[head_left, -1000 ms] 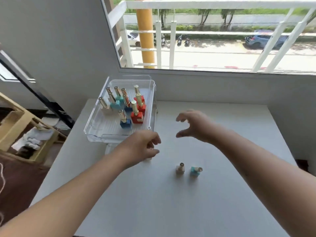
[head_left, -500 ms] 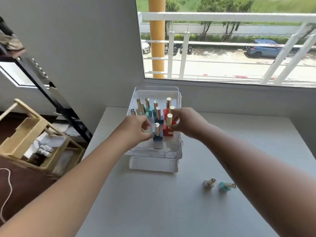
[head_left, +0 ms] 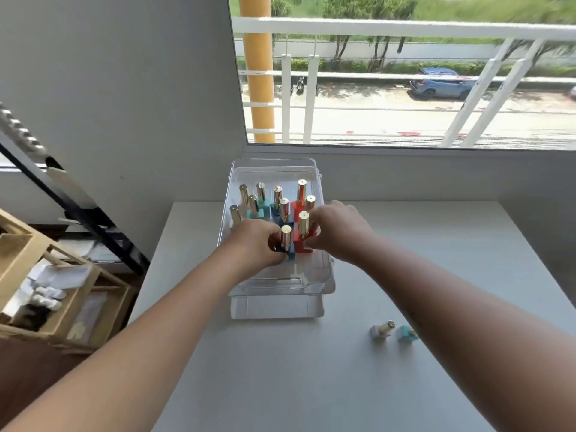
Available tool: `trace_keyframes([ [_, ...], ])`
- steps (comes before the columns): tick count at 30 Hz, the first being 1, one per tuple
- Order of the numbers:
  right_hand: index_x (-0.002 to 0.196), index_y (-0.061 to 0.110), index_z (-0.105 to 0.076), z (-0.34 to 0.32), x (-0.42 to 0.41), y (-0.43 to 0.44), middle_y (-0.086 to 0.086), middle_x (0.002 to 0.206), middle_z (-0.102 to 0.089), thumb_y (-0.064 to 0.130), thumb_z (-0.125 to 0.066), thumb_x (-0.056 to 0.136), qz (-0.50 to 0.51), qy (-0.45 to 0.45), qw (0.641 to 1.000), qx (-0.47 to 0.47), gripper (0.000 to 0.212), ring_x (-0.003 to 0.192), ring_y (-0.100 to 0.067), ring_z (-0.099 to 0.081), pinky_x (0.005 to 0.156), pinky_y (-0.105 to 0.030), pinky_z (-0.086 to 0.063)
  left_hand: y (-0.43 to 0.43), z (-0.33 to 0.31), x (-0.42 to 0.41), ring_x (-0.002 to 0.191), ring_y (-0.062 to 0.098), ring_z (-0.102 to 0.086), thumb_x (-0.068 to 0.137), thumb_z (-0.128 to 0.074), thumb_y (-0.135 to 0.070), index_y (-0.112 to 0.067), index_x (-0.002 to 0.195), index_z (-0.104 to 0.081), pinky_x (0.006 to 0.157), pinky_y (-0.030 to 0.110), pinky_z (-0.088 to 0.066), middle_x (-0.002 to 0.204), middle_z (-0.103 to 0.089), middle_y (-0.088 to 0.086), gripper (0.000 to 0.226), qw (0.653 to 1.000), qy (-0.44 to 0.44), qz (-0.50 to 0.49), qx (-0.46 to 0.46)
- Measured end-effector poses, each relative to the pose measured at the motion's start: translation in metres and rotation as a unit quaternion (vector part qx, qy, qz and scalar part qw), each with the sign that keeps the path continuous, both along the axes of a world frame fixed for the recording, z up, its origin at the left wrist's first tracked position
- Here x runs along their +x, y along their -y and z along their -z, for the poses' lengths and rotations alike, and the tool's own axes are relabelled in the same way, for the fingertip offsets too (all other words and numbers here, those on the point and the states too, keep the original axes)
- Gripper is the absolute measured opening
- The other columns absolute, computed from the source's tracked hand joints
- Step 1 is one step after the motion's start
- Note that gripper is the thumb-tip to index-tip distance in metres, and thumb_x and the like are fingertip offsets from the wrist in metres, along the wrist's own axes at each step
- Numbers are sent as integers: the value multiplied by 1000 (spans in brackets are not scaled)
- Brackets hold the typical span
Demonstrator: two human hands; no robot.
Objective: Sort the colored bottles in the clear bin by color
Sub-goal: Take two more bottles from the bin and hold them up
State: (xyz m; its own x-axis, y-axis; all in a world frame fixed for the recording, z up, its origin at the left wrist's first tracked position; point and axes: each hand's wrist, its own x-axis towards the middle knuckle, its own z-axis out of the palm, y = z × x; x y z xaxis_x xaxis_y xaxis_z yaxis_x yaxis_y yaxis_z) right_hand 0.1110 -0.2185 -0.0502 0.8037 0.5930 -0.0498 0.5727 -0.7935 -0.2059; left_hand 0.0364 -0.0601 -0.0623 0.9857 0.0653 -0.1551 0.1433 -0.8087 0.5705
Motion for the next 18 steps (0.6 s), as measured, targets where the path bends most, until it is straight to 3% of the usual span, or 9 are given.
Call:
trace_keyframes([
  [3,98,24,-68,-7,0,5,2,97,-69,39,-67,81,5,17,1000,16,22,101,-22,-50,82,-36,-35,-4,-10,-2,80,16,-61,75,-79,-24,-18,87,-70,70,31,-52,88,-64,-2,16,1000,6,-3,12],
  [8,92,14,-70,-43,2,24,-4,93,-70,26,-74,77,-10,-65,992,112,20,86,-23,-62,77,-42,-55,1,-42,2,70,9,-63,71,-82,-27,-23,81,-72,58,24,-49,79,-66,-7,15,999,34,-35,18],
  [14,86,11,-68,-83,13,88,-6,89,-70,22,-76,76,-6,-43,991,127,17,80,-25,-64,71,-36,-53,56,-76,17,78,12,-67,71,-82,-24,-26,77,-73,70,32,-54,77,-71,-9,11,997,66,-32,9],
  [18,91,7,-70,-94,20,157,-10,93,-69,20,-75,77,11,-36,994,101,20,85,-26,-63,76,-38,-53,118,-88,29,68,7,-63,73,-80,-23,-27,76,-71,53,21,-45,72,-69,-12,10,996,85,-2,-2],
])
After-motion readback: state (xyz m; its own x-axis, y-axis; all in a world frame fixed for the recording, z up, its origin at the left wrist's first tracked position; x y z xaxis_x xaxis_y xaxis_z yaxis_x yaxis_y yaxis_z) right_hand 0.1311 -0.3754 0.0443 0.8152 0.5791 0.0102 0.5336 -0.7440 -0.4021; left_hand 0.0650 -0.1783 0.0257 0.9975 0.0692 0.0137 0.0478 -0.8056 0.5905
